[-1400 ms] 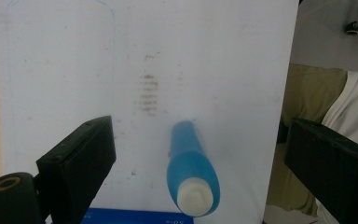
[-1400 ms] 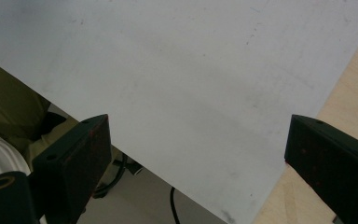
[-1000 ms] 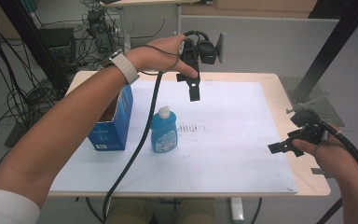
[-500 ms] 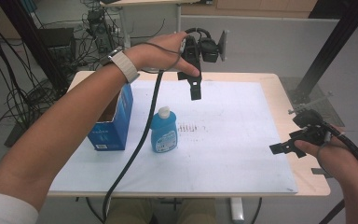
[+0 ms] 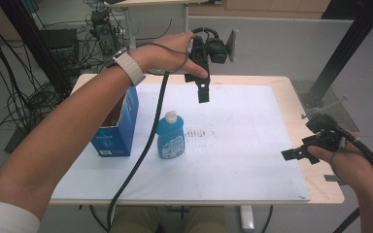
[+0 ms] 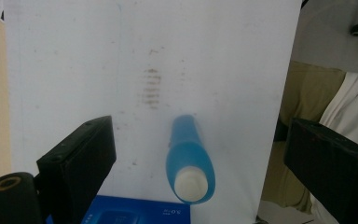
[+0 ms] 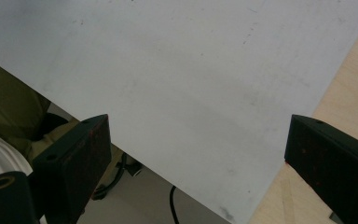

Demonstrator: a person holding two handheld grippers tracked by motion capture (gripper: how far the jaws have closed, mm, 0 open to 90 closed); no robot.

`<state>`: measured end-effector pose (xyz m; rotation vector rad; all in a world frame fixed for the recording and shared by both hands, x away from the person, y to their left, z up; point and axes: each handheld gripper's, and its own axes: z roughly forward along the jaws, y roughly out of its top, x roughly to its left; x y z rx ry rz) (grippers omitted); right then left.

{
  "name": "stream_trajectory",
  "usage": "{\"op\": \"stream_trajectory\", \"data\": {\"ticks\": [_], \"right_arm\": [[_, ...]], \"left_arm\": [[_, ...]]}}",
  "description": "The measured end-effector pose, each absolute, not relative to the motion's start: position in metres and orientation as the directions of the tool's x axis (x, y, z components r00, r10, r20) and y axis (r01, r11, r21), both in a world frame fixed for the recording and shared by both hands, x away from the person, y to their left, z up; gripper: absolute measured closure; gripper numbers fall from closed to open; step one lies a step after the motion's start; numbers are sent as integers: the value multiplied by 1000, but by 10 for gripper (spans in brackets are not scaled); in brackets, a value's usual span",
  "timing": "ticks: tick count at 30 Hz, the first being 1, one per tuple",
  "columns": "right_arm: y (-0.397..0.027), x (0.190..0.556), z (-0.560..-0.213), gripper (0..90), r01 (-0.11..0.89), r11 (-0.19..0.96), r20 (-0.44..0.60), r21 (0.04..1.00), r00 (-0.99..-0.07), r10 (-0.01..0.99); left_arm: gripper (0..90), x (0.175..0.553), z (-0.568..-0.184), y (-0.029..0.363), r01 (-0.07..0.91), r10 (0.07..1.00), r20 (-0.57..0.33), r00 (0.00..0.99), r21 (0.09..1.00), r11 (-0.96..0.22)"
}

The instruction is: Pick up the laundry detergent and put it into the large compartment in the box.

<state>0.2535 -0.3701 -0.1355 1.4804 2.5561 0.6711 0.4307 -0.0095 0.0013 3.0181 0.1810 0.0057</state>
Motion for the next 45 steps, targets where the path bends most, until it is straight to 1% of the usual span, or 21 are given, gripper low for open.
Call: {"op": "stream_trajectory", "data": {"ticks": [9,10,13,21,32,35,38,45], "right_arm": [[-367,256,-136,73,795,432,120,426,-523,844],[-367,257,-135,73,795,433,119,426,-523,844],[-367,257,-135,73,793,434,118,428,-525,843],[-366,257,-135,73,793,434,118,428,-525,843],[-365,256,-134,73,789,436,116,432,-529,841],[-365,255,-134,73,787,438,114,434,-530,840],[-364,255,-135,73,788,438,116,432,-531,839],[-362,256,-133,73,787,440,115,431,-532,839]], "left_arm": [[96,433,6,-3,187,188,-5,982,112,-976],[96,434,7,-1,206,206,-8,978,111,-972],[96,434,7,0,220,220,-8,975,110,-969],[96,435,8,5,302,303,-11,953,108,-947],[83,438,7,13,344,343,-27,939,103,-934],[82,438,5,18,381,380,-31,924,112,-918],[79,440,4,19,381,380,-34,924,101,-919],[62,442,2,25,412,410,-40,911,83,-907]]}}
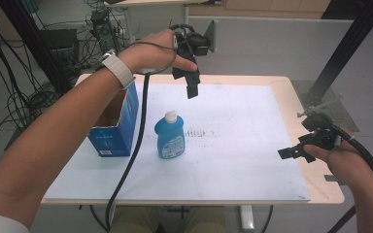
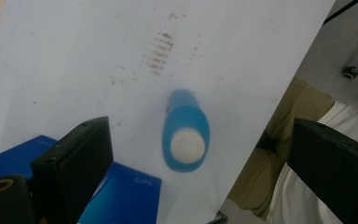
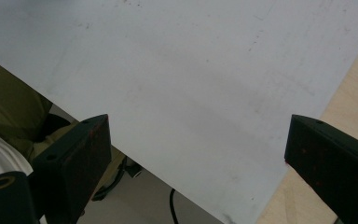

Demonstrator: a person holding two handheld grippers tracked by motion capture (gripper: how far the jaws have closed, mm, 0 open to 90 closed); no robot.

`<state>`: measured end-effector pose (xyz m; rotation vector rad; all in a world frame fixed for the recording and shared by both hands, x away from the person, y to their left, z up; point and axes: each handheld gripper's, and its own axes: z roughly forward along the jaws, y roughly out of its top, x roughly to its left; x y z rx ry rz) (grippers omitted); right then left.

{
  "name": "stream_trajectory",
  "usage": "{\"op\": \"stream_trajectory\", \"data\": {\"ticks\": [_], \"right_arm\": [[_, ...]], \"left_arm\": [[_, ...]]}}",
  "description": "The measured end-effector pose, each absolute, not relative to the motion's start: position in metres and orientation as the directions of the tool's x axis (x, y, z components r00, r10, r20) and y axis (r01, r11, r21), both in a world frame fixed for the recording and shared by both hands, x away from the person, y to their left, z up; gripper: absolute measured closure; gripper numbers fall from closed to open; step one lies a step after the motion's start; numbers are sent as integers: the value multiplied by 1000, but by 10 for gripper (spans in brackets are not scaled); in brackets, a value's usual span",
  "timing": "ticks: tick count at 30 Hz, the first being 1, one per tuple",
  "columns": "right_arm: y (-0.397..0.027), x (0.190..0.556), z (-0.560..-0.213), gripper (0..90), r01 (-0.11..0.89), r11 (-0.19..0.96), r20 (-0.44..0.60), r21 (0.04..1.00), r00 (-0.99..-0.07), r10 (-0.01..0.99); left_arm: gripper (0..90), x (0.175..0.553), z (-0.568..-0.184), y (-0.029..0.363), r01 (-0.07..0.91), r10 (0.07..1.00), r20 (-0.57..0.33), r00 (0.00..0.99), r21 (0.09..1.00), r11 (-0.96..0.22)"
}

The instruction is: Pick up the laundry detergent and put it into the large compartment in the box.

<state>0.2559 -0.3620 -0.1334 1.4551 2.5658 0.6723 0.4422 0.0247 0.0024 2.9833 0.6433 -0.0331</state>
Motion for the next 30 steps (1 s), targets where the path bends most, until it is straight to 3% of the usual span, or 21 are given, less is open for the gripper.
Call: {"op": "stream_trajectory", "data": {"ticks": [30], "right_arm": [[-358,259,-135,73,785,444,117,432,-537,836]], "left_arm": [[52,441,-25,36,395,393,-49,918,32,-918]]}}
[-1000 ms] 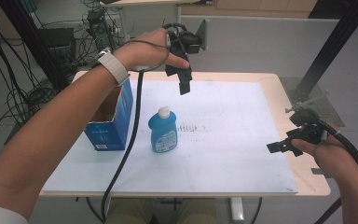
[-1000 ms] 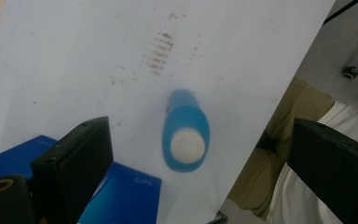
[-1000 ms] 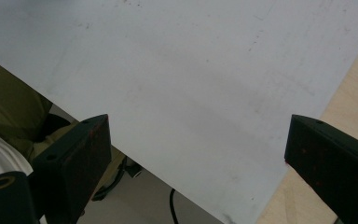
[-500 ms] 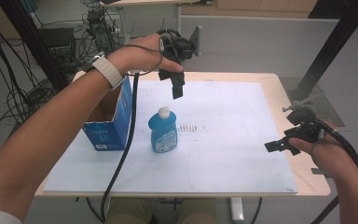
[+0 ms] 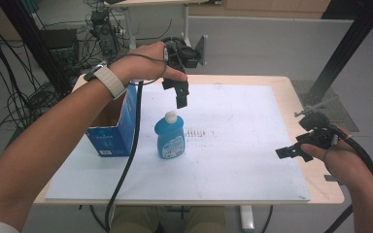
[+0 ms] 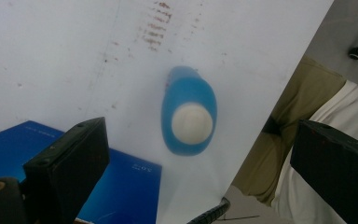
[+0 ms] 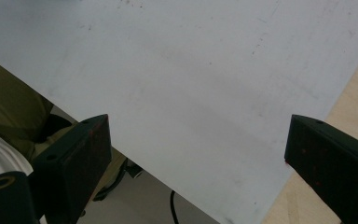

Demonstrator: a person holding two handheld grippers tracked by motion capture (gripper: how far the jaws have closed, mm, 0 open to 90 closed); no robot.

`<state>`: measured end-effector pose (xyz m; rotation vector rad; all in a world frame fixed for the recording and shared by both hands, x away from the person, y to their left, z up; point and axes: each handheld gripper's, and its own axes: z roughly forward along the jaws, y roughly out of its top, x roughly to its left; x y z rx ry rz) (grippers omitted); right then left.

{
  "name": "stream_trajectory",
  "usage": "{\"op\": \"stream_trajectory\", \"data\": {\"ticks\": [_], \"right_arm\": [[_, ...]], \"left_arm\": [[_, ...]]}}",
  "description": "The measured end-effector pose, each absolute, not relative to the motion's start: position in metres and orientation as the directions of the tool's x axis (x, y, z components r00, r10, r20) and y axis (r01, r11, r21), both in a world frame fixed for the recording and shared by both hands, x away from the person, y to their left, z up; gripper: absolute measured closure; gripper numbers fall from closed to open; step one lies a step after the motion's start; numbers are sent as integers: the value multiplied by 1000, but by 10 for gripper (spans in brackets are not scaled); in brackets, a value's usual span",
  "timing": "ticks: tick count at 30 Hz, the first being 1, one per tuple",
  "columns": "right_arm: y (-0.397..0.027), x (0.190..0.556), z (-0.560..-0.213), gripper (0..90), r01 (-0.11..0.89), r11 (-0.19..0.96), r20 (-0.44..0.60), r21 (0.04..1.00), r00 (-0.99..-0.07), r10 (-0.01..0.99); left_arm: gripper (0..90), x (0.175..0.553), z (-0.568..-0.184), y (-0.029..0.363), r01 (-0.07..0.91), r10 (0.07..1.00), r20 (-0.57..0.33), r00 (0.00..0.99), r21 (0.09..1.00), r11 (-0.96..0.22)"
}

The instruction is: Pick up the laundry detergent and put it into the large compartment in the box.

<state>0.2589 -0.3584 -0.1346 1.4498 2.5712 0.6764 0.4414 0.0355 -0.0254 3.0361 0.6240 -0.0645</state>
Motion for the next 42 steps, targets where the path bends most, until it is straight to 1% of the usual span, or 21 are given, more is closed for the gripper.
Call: {"op": "stream_trajectory", "data": {"ticks": [7,15,19,29,33,42], "right_arm": [[-356,260,-133,73,787,444,113,428,-534,838],[-356,262,-134,73,785,448,110,428,-537,836],[-355,262,-135,73,787,447,112,426,-536,837],[-355,263,-136,73,789,445,116,424,-534,837],[-355,264,-137,73,789,444,119,424,-535,836],[-354,264,-138,74,790,446,120,422,-536,836]], "left_arm": [[55,440,-34,37,387,385,-46,922,31,-922],[56,443,-48,44,393,390,-71,918,34,-919],[57,444,-52,44,394,391,-69,918,35,-919],[58,445,-66,42,393,392,-70,917,9,-919],[81,445,-71,46,398,395,-83,915,22,-917],[80,444,-79,49,405,402,-87,912,23,-914]]}}
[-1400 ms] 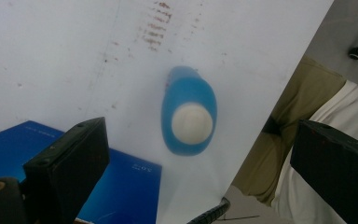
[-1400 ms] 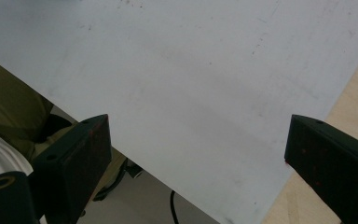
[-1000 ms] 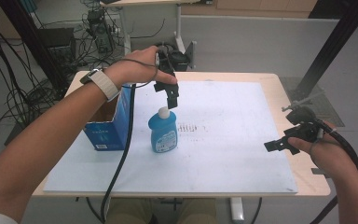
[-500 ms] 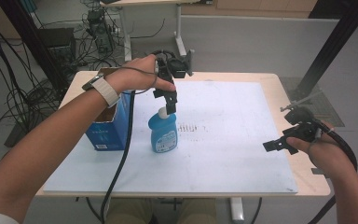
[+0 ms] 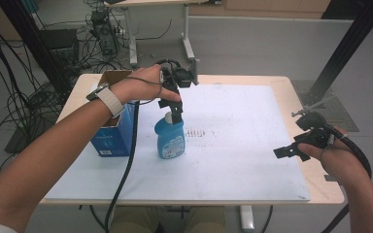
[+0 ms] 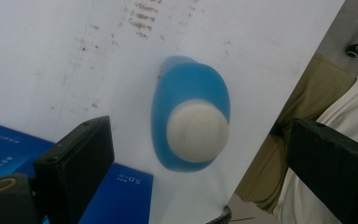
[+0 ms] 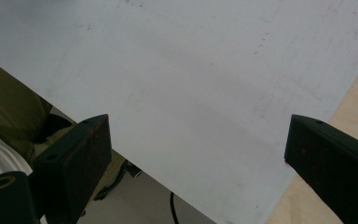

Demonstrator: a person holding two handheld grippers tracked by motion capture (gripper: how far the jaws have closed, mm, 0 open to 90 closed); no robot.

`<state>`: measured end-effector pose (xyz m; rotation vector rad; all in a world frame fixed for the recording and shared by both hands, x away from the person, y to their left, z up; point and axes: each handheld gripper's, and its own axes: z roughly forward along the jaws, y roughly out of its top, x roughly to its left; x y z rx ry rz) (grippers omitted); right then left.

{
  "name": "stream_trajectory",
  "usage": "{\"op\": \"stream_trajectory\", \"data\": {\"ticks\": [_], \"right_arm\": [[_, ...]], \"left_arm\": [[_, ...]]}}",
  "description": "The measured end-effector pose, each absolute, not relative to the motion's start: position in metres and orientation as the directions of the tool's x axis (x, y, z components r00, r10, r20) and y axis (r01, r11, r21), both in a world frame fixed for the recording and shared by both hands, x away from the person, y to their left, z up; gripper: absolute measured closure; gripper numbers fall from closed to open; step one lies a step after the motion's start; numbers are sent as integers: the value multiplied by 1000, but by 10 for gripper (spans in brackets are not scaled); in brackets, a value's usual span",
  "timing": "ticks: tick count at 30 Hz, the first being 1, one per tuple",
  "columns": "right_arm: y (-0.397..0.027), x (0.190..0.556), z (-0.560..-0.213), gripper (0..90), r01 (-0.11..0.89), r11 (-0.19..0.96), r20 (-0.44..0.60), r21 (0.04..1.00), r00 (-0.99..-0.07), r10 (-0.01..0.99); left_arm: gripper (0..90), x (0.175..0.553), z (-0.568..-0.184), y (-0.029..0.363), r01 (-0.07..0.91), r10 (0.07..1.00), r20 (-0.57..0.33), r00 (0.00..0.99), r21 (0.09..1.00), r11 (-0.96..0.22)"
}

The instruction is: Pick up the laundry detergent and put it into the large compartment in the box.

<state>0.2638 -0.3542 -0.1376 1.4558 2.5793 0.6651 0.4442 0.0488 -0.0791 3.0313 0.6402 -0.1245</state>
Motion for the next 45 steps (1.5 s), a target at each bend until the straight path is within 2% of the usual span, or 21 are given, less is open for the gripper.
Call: {"op": "stream_trajectory", "data": {"ticks": [20,45], "right_arm": [[-353,265,-141,74,787,450,123,423,-542,832],[-353,266,-139,75,787,452,121,421,-542,831]], "left_arm": [[78,437,-96,42,400,399,-60,915,2,-917],[80,436,-98,42,412,411,-55,910,5,-911]]}}
